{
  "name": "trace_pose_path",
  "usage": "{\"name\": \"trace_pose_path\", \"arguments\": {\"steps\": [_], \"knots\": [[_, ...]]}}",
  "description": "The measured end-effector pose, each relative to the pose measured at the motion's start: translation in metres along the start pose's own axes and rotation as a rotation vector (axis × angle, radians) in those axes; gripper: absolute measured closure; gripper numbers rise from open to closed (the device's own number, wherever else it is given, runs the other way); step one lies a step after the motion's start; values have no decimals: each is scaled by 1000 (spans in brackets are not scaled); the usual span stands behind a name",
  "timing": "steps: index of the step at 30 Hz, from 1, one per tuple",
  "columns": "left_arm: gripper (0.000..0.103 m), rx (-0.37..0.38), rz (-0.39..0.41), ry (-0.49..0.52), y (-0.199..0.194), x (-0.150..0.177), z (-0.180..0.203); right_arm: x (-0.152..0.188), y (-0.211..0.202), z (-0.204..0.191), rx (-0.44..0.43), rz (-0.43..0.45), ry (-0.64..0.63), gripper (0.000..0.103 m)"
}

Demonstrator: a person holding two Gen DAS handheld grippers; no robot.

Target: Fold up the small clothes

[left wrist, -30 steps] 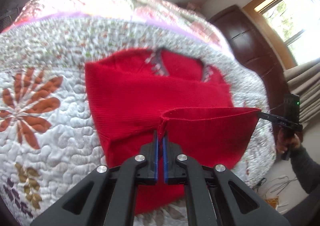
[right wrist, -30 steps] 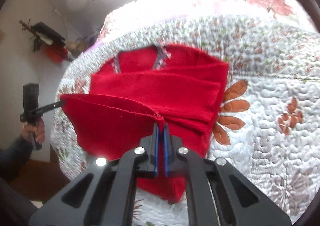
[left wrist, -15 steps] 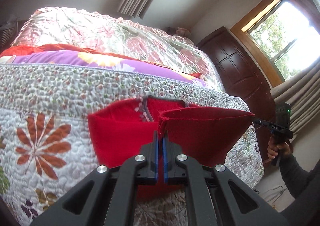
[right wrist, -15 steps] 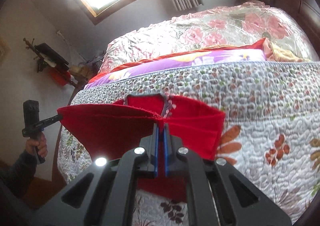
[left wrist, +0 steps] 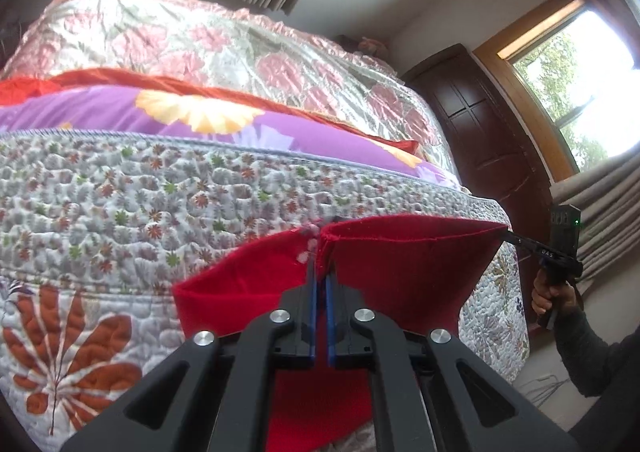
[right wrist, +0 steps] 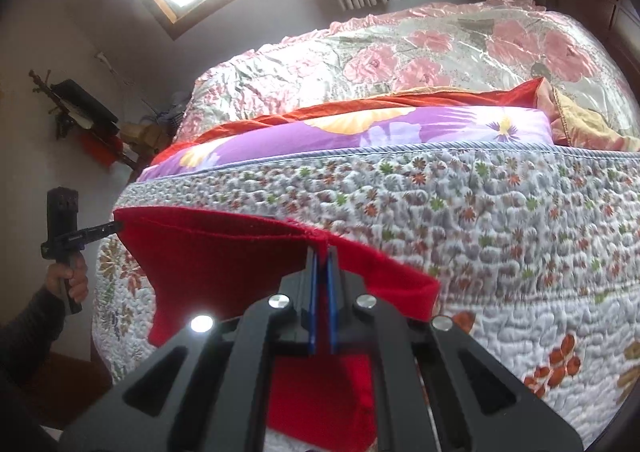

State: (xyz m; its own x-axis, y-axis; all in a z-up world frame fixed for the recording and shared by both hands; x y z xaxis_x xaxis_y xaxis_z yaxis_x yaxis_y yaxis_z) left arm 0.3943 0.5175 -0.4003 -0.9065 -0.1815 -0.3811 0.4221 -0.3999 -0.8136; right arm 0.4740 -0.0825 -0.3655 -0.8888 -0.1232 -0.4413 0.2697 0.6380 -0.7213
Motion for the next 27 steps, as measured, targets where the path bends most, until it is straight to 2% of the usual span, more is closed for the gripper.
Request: {"name": "trace_pose_path", "arguments": {"steps": [14, 21, 23, 24, 25, 26, 27], "knots": [[100, 3, -99, 13, 85, -10, -41, -2, 63, 59, 51, -68, 47, 100], [98, -40, -129, 21, 112, -4, -57, 1, 85, 77, 73, -81, 63, 100], [92, -127, -111, 51, 112, -6, -60, 3, 89, 80, 79, -79, 78, 89], [88, -198, -79, 80, 106, -9, -59, 4, 87, 80, 82, -69, 88, 82], [69, -281, -27, 108, 96, -14, -57, 3, 83, 79, 90, -51, 94, 71], [53, -327, 15, 126, 88, -17, -53, 0, 73, 74, 106, -7, 87, 70], [51, -351, 77, 152, 74, -22, -44, -2, 66, 68, 105, 22, 81, 70]]}}
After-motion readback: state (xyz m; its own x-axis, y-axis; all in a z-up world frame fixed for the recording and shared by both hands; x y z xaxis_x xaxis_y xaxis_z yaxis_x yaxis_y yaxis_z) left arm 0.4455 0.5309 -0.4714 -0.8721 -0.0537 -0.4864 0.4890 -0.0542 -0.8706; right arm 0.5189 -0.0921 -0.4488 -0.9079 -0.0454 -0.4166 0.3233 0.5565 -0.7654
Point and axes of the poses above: each gripper's, at about its wrist camera, not at the fingertips, and y roughly the way its jaws point, z to its right, x to its underside, the point moved 10 cm from there along y, roughly the way its jaws point, and after that the axes turned 13 degrees about -x, right-handed, at the moved point
